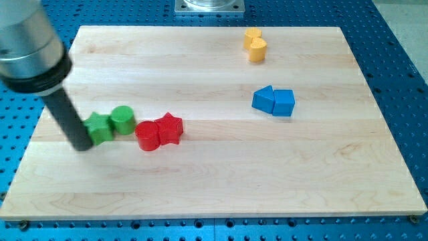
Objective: Push the green star into the red blocks
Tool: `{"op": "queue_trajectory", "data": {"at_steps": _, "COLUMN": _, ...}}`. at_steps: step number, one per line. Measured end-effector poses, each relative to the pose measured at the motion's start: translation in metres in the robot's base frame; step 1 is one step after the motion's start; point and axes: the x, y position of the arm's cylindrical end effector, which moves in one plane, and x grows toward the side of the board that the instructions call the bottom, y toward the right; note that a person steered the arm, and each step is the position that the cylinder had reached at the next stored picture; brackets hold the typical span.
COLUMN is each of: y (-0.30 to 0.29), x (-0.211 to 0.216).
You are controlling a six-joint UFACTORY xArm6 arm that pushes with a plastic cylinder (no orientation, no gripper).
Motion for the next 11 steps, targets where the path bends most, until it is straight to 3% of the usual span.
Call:
{"op": "queue_trajectory", "data": {"at_steps": 1, "y": 0.051, "x": -0.030}}
{"op": "queue_trajectory", "data": {"at_steps": 2, "y": 0.008, "x": -0.063}}
{"op": "queue_trajectory", "data": {"at_steps": 3, "y": 0.027, "x": -0.098}}
{"op": "queue_trajectory", "data": {"at_steps": 4, "y": 0.071, "x": -0.097}}
{"op": "queue_trajectory", "data": {"at_steps": 7, "y": 0.109, "x": -0.080}}
{"op": "queue_trajectory", "data": {"at_steps": 8, "y": 0.094, "x": -0.110}}
{"op": "queue_trajectory", "data": {"at_steps": 9, "y": 0.057, "x": -0.101}}
{"op": "queue_trajectory", "data": {"at_steps": 11, "y": 0.076, "x": -0.072}}
